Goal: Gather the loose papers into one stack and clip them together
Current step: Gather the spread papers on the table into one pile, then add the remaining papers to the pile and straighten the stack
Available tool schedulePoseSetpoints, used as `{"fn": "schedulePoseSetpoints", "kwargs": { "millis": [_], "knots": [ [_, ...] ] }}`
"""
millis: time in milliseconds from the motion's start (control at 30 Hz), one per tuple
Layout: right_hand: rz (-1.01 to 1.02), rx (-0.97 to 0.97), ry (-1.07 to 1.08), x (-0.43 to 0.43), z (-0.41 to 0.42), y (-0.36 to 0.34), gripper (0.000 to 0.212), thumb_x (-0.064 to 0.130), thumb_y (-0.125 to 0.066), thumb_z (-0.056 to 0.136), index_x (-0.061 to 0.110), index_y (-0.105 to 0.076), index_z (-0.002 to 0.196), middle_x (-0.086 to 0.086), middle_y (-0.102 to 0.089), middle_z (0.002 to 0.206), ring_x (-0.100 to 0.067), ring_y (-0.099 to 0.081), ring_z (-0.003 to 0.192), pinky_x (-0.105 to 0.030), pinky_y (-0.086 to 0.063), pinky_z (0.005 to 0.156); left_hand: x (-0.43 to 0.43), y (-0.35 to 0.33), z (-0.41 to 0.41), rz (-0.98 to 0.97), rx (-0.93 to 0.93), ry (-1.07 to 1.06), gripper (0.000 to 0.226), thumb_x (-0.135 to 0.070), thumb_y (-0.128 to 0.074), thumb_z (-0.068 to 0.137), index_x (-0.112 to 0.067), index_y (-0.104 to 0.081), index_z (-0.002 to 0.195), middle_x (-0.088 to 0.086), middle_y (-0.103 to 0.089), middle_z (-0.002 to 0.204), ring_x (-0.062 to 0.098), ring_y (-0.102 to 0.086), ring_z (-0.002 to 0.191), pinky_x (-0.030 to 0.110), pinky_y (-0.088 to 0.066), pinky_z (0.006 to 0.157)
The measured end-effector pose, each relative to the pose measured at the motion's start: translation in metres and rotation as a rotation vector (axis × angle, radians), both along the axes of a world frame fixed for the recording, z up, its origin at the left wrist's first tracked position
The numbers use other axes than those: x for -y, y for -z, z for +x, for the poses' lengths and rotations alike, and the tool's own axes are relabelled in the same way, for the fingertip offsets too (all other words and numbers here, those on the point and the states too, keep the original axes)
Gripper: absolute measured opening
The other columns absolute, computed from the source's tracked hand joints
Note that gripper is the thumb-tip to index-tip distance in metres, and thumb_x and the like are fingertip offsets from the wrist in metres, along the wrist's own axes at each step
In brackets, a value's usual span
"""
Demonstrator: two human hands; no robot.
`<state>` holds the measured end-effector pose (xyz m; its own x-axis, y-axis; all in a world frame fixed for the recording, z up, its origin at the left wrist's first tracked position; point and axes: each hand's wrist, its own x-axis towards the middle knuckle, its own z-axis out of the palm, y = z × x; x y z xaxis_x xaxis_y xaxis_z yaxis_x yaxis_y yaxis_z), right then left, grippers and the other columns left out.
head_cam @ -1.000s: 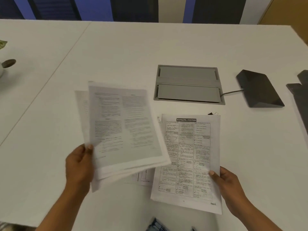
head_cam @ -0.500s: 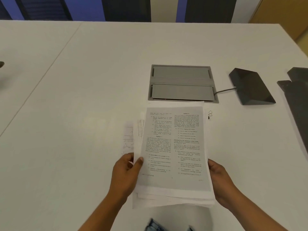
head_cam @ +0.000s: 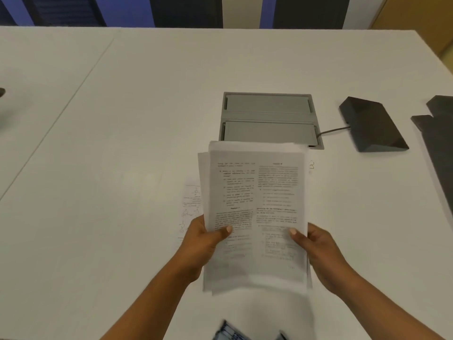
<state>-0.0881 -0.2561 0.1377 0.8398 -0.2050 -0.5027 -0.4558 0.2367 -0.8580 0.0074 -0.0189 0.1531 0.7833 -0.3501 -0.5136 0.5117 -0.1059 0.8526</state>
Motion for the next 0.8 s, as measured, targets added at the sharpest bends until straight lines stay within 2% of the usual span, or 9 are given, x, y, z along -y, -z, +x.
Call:
{"fn": "schedulePoseSetpoints", "kwargs": {
  "millis": [33,100,233,333,400,467,633,700,800],
  "knots": [
    [-0.061,0.045,0.026,0.0,0.004,-0.002,0.052,0.05,-0.079,0.071,0.019,-0.074,0.112,-0.003,-0.077,0.112,-0.022,-0.073,0.104,-0.031,-0.06,0.084,0.004,-0.002,0.001,0.012,0.06,-0.022,0.034,-0.006,-0.071,0.086,-0.016,-0.068,0.119,0.003,-0.075,0.114,0.027,-0.071,0.105,0.053,-0.056,0.091],
    [-0.127,0.126,0.094,0.001,0.013,-0.008,0.026,0.022,-0.074,0.082,0.022,-0.074,0.108,0.005,-0.078,0.108,-0.015,-0.073,0.102,-0.024,-0.06,0.084,0.012,-0.008,0.004,0.022,0.198,-0.083,0.034,-0.002,-0.072,0.085,-0.017,-0.069,0.115,0.0,-0.075,0.109,0.023,-0.071,0.101,0.046,-0.06,0.086],
    [-0.174,0.297,0.147,0.003,0.023,-0.019,0.04,0.0,-0.073,0.08,0.026,-0.068,0.111,0.004,-0.077,0.108,-0.01,-0.071,0.102,-0.023,-0.059,0.082,0.017,-0.015,0.009,0.055,0.475,-0.064,0.034,-0.005,-0.074,0.084,-0.032,-0.065,0.102,-0.009,-0.072,0.096,0.015,-0.07,0.092,0.022,-0.059,0.07],
    [-0.225,0.31,0.148,0.003,0.024,-0.019,0.043,0.001,-0.076,0.078,0.03,-0.066,0.109,0.006,-0.076,0.103,-0.007,-0.071,0.098,-0.021,-0.058,0.074,0.016,-0.013,0.011,0.058,0.542,-0.067,0.045,-0.009,-0.082,0.076,-0.038,-0.063,0.105,-0.018,-0.071,0.1,0.007,-0.067,0.098,0.02,-0.059,0.074],
    [-0.262,0.271,0.11,0.002,0.022,-0.011,0.038,0.003,-0.077,0.079,0.035,-0.071,0.099,0.01,-0.078,0.097,-0.008,-0.072,0.095,-0.026,-0.059,0.078,0.017,-0.006,0.011,0.037,0.526,-0.049,0.048,-0.007,-0.082,0.075,-0.039,-0.064,0.105,-0.028,-0.07,0.098,-0.003,-0.065,0.1,0.014,-0.056,0.073],
    [-0.295,0.21,0.057,0.0,0.021,-0.002,0.037,0.006,-0.078,0.079,0.038,-0.07,0.097,0.009,-0.078,0.096,-0.009,-0.072,0.095,-0.033,-0.06,0.082,0.019,0.002,0.01,0.059,0.486,-0.046,0.046,-0.008,-0.08,0.078,-0.043,-0.062,0.101,-0.025,-0.071,0.091,-0.009,-0.065,0.093,0.01,-0.055,0.069],
    [-0.314,0.109,-0.05,-0.007,0.017,0.017,0.038,0.012,-0.074,0.084,0.041,-0.062,0.106,0.007,-0.072,0.11,-0.011,-0.068,0.103,-0.028,-0.06,0.081,0.018,0.023,0.009,0.064,0.396,-0.029,0.032,-0.016,-0.069,0.089,-0.042,-0.06,0.105,-0.005,-0.069,0.103,0.015,-0.066,0.1,0.021,-0.059,0.075],
    [-0.317,0.102,-0.038,-0.006,0.015,0.019,0.036,0.013,-0.072,0.087,0.041,-0.06,0.107,0.008,-0.071,0.108,-0.005,-0.069,0.099,-0.024,-0.059,0.079,0.015,0.022,0.011,0.055,0.373,-0.048,0.027,-0.017,-0.069,0.089,-0.041,-0.063,0.1,-0.008,-0.072,0.097,0.015,-0.068,0.096,0.025,-0.06,0.074],
    [-0.375,0.075,-0.07,-0.003,0.013,0.014,0.014,0.023,-0.065,0.091,0.036,-0.068,0.096,0.01,-0.075,0.098,-0.01,-0.072,0.09,-0.019,-0.057,0.072,0.011,0.008,0.017,0.0,0.346,-0.088,0.027,-0.012,-0.072,0.086,-0.036,-0.068,0.098,-0.011,-0.076,0.094,0.012,-0.072,0.092,0.027,-0.061,0.073]
  ]
}}
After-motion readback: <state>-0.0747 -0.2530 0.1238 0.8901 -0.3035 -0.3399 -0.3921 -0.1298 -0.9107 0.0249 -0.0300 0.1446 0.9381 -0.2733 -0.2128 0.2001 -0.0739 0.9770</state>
